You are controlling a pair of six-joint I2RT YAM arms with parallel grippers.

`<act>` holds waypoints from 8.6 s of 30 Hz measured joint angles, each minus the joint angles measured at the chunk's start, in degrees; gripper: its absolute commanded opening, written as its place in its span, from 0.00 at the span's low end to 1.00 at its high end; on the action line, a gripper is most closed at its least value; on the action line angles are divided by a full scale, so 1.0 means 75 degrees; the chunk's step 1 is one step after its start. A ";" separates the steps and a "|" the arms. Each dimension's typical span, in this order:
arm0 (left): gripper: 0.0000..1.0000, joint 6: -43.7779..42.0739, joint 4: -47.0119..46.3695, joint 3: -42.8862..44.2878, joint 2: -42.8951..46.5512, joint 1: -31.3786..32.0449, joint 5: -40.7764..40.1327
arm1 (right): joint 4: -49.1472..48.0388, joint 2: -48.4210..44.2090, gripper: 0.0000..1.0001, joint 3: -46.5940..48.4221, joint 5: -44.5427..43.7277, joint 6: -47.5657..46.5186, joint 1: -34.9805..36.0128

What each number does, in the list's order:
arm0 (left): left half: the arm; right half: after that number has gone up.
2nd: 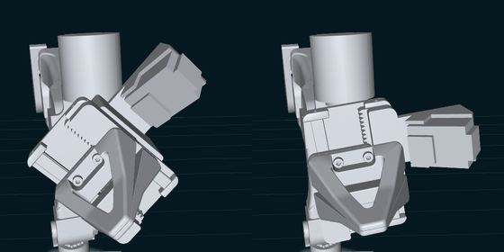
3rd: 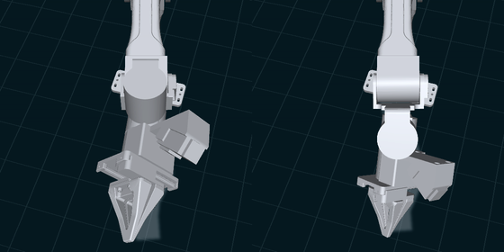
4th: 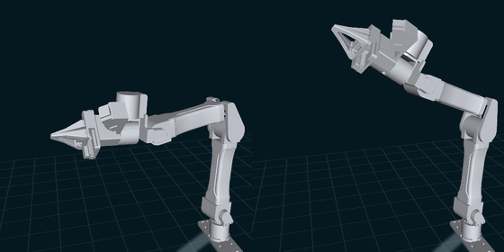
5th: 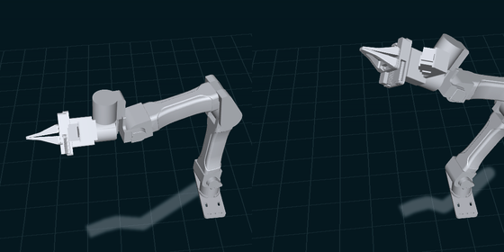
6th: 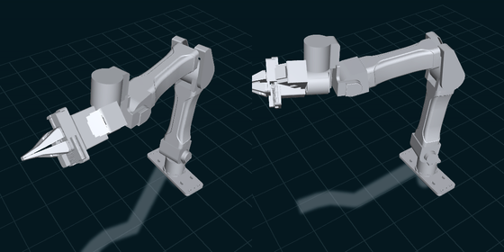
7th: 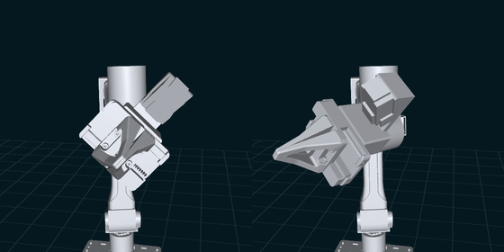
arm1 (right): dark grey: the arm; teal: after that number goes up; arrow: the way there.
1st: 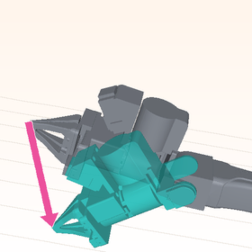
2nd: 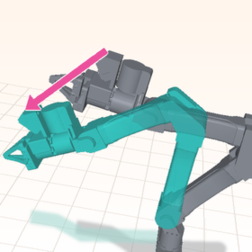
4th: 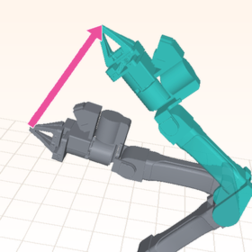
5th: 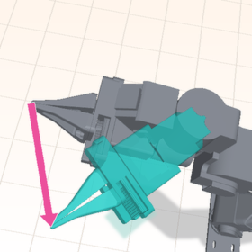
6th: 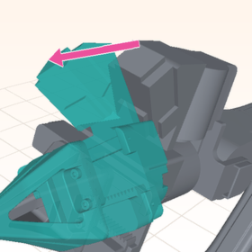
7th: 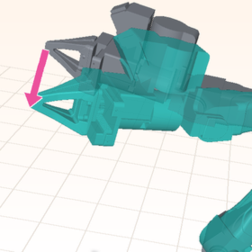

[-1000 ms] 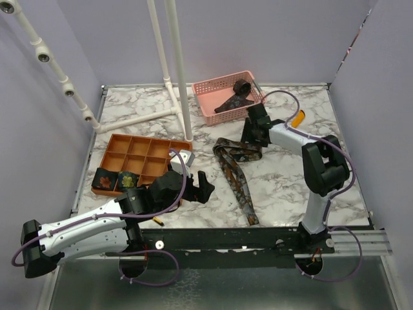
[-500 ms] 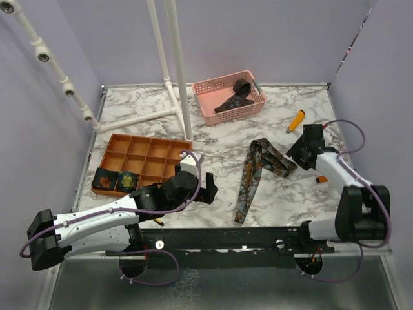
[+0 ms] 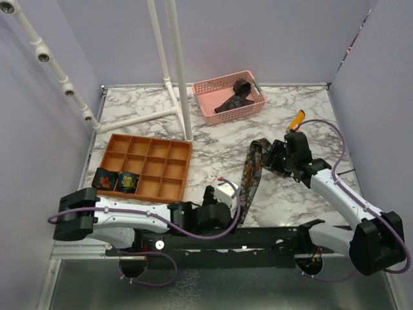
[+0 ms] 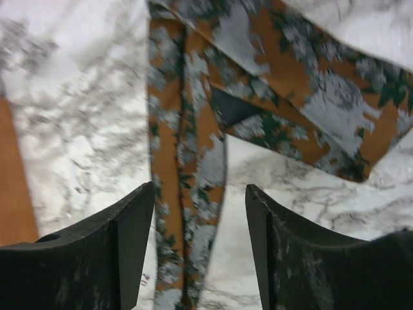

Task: Roll the ties
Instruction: Flatten out the tie at the center of the board.

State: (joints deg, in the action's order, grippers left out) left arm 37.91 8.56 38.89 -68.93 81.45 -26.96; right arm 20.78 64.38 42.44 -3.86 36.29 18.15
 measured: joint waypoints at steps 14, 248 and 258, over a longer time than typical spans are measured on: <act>0.85 0.0321 -0.0437 0.0901 -0.2853 0.0586 -0.1017 | 0.0003 -0.0498 0.63 -0.1306 0.0699 -0.0114 -0.0015; 0.08 0.1437 0.1571 -0.0411 0.2209 -0.1367 -0.2209 | 0.1422 0.2022 0.57 0.0976 -0.0321 -0.1323 0.4127; 0.08 0.1941 0.2267 -0.0659 0.2739 -0.1367 -0.2314 | 0.1757 0.3051 0.64 0.1253 -0.1381 -0.1714 0.4188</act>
State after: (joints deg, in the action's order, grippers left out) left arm 52.47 25.56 33.95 -48.38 71.20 -44.31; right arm 33.95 87.26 51.83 -14.22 23.44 49.56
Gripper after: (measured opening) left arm 0.078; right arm 0.627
